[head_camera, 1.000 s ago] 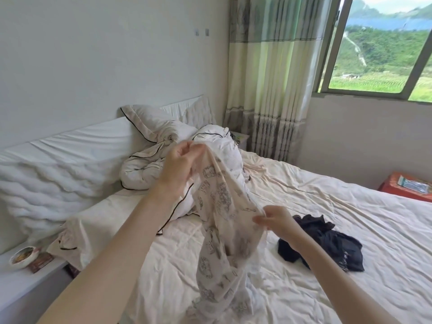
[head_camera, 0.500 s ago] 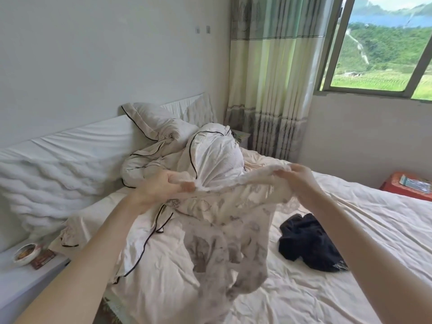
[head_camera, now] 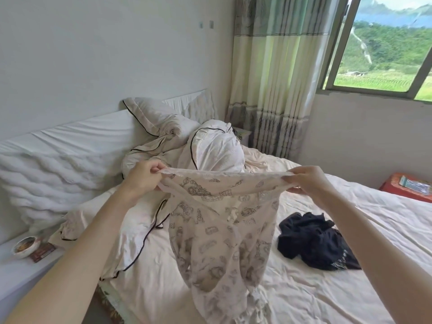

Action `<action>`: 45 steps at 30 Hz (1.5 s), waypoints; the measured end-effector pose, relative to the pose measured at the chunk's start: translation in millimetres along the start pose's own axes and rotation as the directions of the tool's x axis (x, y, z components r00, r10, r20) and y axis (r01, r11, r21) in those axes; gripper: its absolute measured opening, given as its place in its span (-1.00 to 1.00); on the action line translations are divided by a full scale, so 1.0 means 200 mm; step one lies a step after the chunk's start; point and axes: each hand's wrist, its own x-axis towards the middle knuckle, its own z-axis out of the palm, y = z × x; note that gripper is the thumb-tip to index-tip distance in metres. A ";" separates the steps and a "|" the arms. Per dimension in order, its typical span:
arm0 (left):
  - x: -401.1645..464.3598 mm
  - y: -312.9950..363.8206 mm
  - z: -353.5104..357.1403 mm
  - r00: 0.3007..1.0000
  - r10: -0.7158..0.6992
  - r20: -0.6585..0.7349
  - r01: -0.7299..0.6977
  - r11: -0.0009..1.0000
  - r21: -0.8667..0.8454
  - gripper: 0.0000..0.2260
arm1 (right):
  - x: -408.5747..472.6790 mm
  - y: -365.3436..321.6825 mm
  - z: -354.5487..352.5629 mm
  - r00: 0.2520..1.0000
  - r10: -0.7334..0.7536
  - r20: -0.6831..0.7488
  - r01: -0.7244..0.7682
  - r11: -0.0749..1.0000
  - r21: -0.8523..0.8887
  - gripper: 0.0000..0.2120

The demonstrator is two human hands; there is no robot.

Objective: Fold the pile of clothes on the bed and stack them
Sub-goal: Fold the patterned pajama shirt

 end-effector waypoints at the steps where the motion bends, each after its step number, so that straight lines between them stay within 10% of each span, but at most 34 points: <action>1: -0.01 -0.02 0.01 0.997 -0.073 0.034 0.075 0.994 -0.083 -0.74 | 0.00 0.00 -0.01 0.999 0.026 0.025 -0.027 0.999 0.034 -0.91; 7: -0.08 -0.18 0.06 0.881 -0.336 0.333 0.464 0.753 -0.468 -0.83 | -0.03 0.15 0.01 0.942 0.241 0.232 -0.281 0.947 0.158 -0.97; 15: -0.10 -0.20 -0.05 0.774 -0.237 0.588 0.399 0.903 -0.161 -0.72 | -0.01 0.17 -0.02 0.908 0.271 0.320 -0.315 0.945 0.094 -0.90; 23: -0.06 -0.12 -0.02 0.915 -0.196 0.353 0.341 0.844 -0.414 -0.89 | 0.02 0.08 -0.04 0.954 0.121 0.274 -0.206 0.930 0.306 -0.86; 31: -0.15 -0.26 0.12 0.753 -0.348 0.558 0.651 0.277 -0.706 -0.83 | -0.06 0.23 -0.01 0.769 0.278 0.575 -0.588 0.661 0.466 -0.82; 41: -0.11 -0.35 0.10 0.720 -0.450 0.529 0.681 0.314 -0.661 -0.78 | -0.06 0.24 0.02 0.744 0.297 0.599 -0.625 0.627 0.465 -0.74; 45: -0.12 -0.33 0.07 0.667 -0.310 0.677 0.723 0.490 -0.488 -0.77 | -0.07 0.21 -0.01 0.750 0.163 0.641 -0.471 0.812 0.345 -0.63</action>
